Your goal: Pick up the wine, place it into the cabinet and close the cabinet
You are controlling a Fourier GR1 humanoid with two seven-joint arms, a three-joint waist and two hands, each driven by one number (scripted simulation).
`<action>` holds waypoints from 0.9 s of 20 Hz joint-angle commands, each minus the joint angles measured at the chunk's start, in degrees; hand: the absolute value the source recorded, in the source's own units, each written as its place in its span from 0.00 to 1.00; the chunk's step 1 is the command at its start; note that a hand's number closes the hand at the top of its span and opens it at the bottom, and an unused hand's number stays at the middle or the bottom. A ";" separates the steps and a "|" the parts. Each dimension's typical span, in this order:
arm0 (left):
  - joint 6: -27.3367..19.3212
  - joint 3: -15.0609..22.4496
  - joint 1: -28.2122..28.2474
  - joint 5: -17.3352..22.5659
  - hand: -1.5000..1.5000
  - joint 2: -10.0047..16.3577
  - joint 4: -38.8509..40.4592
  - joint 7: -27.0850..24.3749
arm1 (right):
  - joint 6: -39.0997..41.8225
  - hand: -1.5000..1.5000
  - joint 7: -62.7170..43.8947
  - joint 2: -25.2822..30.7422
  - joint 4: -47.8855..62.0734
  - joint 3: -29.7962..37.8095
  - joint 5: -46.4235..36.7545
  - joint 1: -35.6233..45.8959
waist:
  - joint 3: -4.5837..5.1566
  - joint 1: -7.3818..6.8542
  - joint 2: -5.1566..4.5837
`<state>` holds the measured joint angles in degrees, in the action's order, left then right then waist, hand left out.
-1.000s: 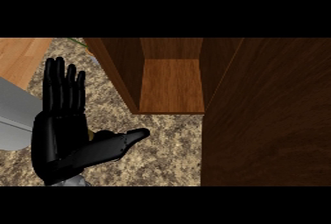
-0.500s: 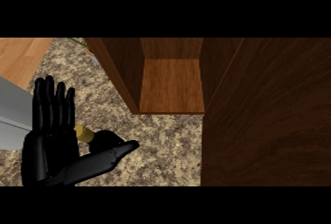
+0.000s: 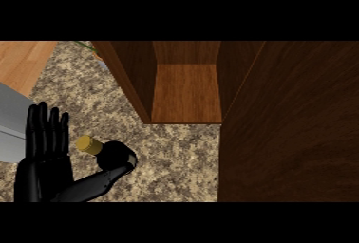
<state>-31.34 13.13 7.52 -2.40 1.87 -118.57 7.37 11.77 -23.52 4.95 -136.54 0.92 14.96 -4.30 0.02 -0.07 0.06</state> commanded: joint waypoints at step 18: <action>12.27 -9.05 11.53 10.73 0.00 0.03 12.77 -17.68 | 3.23 0.00 2.23 0.56 2.78 3.42 2.69 0.79 | -0.03 -0.08 -0.02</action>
<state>-20.61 4.13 16.39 8.27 2.03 -106.42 -8.11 13.19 -23.36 4.49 -136.09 1.12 14.75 -4.71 0.02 -0.06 0.05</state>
